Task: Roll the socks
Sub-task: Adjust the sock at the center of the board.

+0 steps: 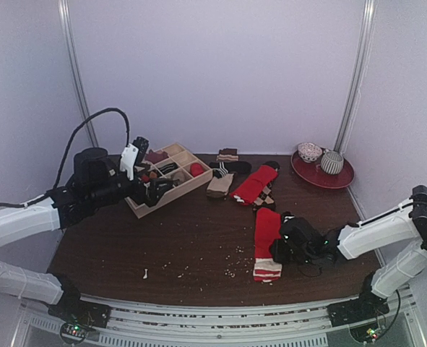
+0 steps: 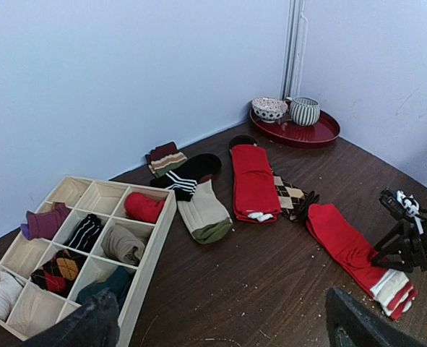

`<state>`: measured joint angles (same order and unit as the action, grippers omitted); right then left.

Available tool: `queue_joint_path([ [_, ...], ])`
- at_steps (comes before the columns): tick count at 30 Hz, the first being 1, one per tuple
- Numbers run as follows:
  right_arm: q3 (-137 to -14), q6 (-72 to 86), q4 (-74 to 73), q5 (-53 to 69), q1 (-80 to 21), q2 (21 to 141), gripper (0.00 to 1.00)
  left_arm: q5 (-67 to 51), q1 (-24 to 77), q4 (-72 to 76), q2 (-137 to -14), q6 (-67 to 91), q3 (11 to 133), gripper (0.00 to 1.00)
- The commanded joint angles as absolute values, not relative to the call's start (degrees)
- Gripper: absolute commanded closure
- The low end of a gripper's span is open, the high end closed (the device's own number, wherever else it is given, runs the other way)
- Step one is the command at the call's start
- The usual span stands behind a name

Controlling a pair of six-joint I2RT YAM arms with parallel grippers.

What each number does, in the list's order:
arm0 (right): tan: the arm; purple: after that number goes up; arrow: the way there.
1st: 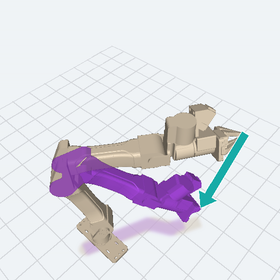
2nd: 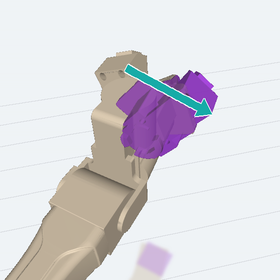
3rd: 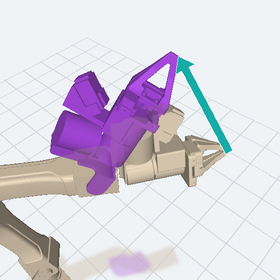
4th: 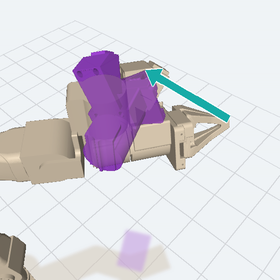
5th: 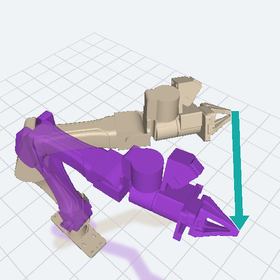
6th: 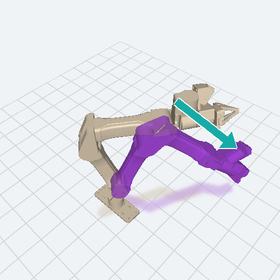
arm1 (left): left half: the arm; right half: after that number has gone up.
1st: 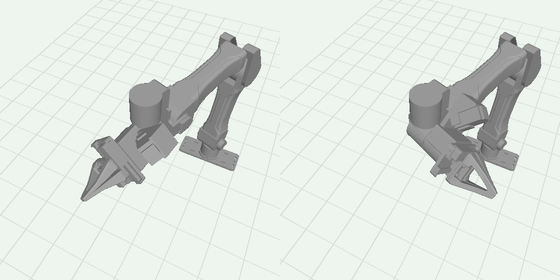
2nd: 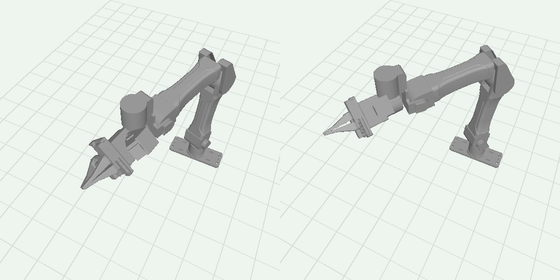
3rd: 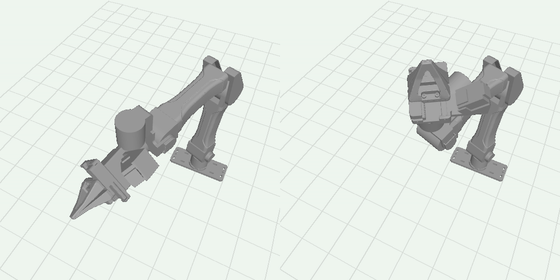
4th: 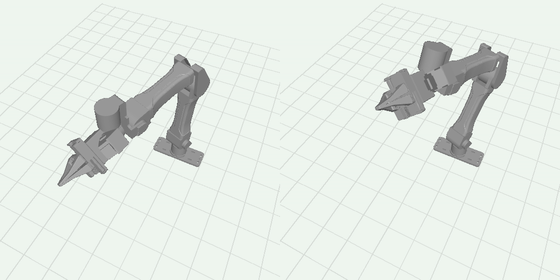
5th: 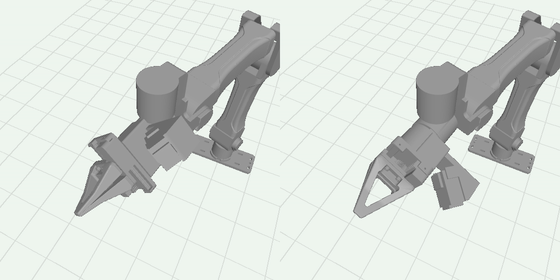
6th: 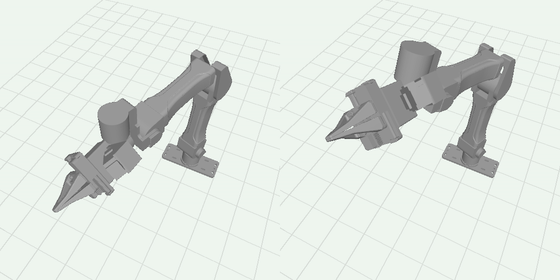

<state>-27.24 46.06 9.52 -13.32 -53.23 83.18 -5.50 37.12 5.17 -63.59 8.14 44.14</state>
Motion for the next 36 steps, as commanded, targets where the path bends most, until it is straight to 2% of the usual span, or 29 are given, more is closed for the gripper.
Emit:
queue_joint_path([
  [1,-30.1,51.8,9.7,-8.7,-57.3,89.7,0.60,-4.7,37.4,3.4,-62.8,9.3,43.7,0.02],
  [11,-42.8,48.4,13.3,-2.3,-62.9,105.0,0.59,-5.8,38.2,3.8,-62.3,9.6,42.1,0.02],
  [14,-45.2,46.2,11.0,-4.3,-64.5,106.8,0.58,-5.8,38.3,3.8,-62.2,9.6,41.9,0.02],
  [19,-44.5,41.5,6.7,-11.3,-66.5,100.8,0.47,-4.0,38.3,4.1,-62.9,10.5,41.7,0.02],
  [25,-46.8,28.9,4.0,-18.1,-72.8,94.2,0.39,-3.2,38.4,4.6,-63.8,11.3,42.0,0.02],
  [32,-51.5,12.3,14.5,-18.9,-74.4,99.5,0.28,-0.2,38.5,4.3,-64.3,12.3,41.7,0.02],
  [36,-56.8,3.0,16.8,-18.5,-74.4,106.0,0.26,2.4,38.4,2.1,-65.4,12.1,42.6,0.02],
])
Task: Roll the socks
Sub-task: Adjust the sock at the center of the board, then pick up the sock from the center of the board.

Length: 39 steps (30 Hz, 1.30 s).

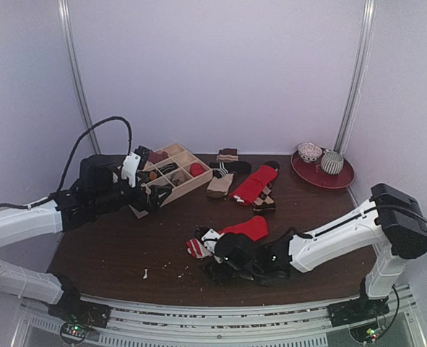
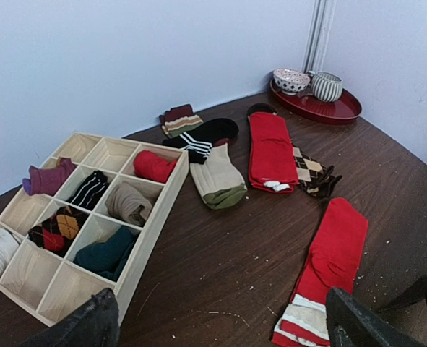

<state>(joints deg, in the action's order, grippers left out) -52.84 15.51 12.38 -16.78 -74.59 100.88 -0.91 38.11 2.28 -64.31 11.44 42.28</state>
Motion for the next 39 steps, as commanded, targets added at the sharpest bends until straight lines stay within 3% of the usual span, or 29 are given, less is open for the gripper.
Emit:
queue_joint_path([
  [1,-57.6,1.5,17.8,-17.9,-74.3,107.2,0.25,2.4,38.4,2.0,-65.5,11.9,42.6,0.02],
  [7,-60.6,1.3,18.8,-14.7,-72.0,112.6,0.24,2.1,38.4,2.0,-65.3,11.7,42.4,0.02],
  [16,-59.4,4.1,23.0,-20.6,-71.2,116.7,0.29,1.1,38.4,2.1,-66.3,11.4,42.5,0.02],
  [19,-59.2,3.7,23.3,-20.3,-70.9,117.2,0.39,0.9,38.4,2.2,-66.7,11.3,42.5,0.02],
  [23,-58.9,4.7,22.2,-20.2,-70.6,117.5,0.73,0.3,38.4,2.0,-67.3,11.1,42.8,0.02],
  [26,-56.2,7.6,22.3,-18.3,-70.0,115.2,0.85,-0.2,38.4,2.4,-67.3,10.8,42.5,0.02],
  [30,-47.4,16.0,27.0,-4.9,-67.0,109.1,0.92,-4.0,38.5,5.4,-67.4,10.3,41.1,0.02],
  [39,-23.9,38.7,58.3,29.5,-60.0,103.3,0.95,-23.4,41.1,18.9,-68.7,5.4,33.6,0.02],
])
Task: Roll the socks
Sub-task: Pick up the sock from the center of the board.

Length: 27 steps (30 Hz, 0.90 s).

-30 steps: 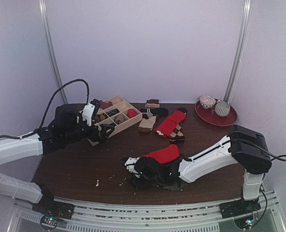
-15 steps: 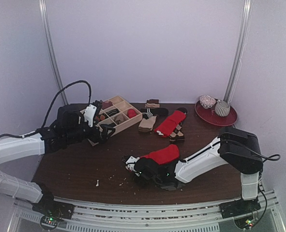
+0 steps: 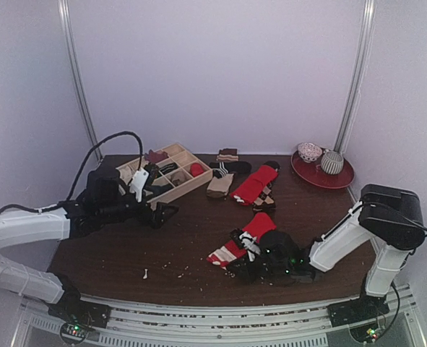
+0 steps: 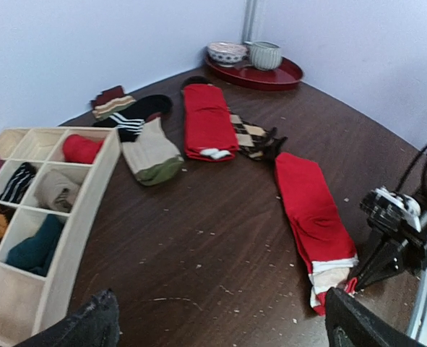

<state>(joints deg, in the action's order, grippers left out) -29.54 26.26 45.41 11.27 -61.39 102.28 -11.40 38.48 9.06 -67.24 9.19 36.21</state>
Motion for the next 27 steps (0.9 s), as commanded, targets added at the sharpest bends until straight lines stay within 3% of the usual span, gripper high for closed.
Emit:
queue_joint_path([
  [1,-22.5,40.7,62.3,31.2,-59.6,103.8,0.95,-24.6,42.4,20.2,-69.6,4.9,33.2,0.02],
  [11,-9.9,69.9,104.4,38.4,-53.4,118.6,0.98,-35.2,52.6,25.3,-80.9,-5.1,32.1,0.07],
  [27,-5.8,70.2,100.8,30.9,-53.1,124.0,0.99,-35.6,56.6,24.2,-98.5,-7.0,43.0,0.10],
])
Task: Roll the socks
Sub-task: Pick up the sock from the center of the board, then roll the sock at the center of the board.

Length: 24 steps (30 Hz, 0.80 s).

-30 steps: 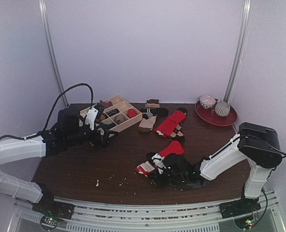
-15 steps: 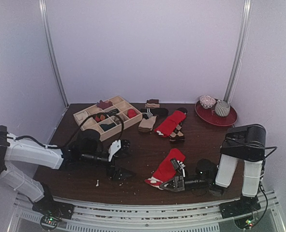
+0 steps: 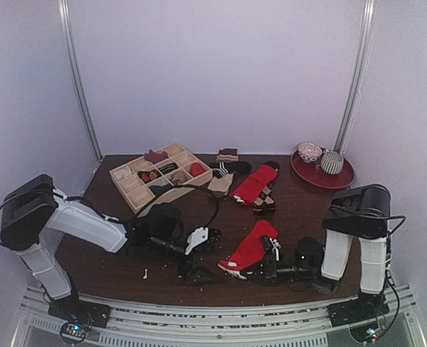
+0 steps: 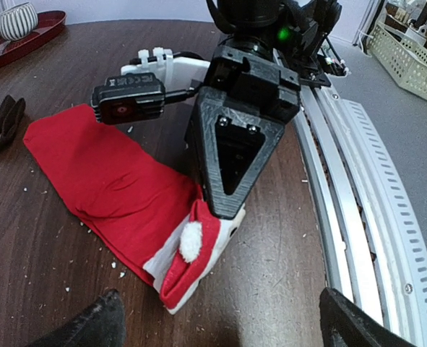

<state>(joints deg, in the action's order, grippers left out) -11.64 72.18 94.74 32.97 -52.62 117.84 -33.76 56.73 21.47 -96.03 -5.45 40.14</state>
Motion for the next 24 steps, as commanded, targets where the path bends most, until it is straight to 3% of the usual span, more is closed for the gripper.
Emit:
queue_joint_path([
  [1,-5.7,70.2,100.7,30.9,-53.0,124.1,0.99,-36.2,56.6,24.2,-99.5,-7.1,43.6,0.13],
  [7,-4.8,70.0,102.3,30.4,-53.1,124.7,0.99,-37.5,56.6,27.9,-104.0,-7.5,43.8,0.17],
  [10,-4.1,70.1,103.2,30.1,-53.1,124.9,0.99,-38.6,56.6,28.6,-105.8,-7.7,44.7,0.25],
  [17,-3.4,70.4,105.5,29.6,-53.1,126.0,0.99,-39.3,56.6,29.9,-109.2,-6.4,47.6,0.34],
  [21,-3.4,70.6,106.2,29.6,-53.0,126.6,0.99,-39.6,56.6,27.5,-111.2,-6.5,49.7,0.53],
  [24,-3.3,70.3,106.2,29.7,-53.1,126.3,0.98,-39.5,56.6,25.1,-112.3,-6.3,50.7,0.87],
])
